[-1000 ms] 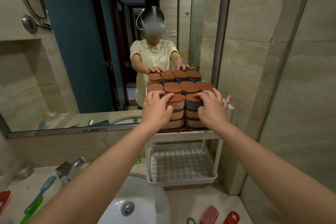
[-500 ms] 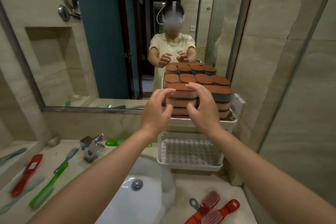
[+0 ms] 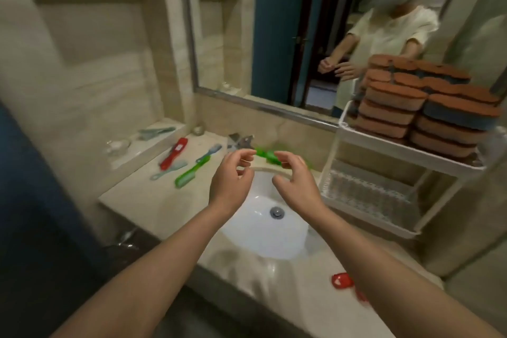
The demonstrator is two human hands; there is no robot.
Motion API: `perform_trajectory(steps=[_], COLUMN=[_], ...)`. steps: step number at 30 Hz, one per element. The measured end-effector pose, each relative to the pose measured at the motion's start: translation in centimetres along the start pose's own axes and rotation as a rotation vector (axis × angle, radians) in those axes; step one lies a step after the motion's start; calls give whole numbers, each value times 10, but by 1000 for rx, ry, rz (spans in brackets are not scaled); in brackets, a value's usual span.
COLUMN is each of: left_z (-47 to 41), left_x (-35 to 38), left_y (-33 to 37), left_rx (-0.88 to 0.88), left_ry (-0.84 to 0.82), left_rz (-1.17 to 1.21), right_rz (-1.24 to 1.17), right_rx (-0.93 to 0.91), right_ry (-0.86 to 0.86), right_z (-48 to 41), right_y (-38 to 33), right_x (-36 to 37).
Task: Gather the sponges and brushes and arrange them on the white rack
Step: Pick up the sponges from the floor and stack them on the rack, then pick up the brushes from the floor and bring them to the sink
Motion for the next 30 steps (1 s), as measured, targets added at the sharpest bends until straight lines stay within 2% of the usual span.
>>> perform_trajectory(steps=[8,17,25,30], left_z=[69,162,243,295], left_x=[-118,-234,-343,-391], left_y=[-76,-130,-173,-201], left_rx=[-218,-403,-534,-653], left_ry=[224,525,685,730], left_rz=[-75,-116,-164,-176], right_rz=[-68,-185,-229,-254], right_rx=[-87,-221,-267,-273], right_ry=[-288,-638,-853,-942], right_z=[38,92,144,182], right_y=[-44,-112,-179,-206], right_x=[125,255,365,421])
Point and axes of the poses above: each hand's wrist, its own z-axis away from the middle knuckle, its own x-axis out of the palm, y = z × x, the point moved 1 cm from there along -z, towards the middle knuckle, and after that the axes turned 7 degrees about -x, right-handed, at the moved point
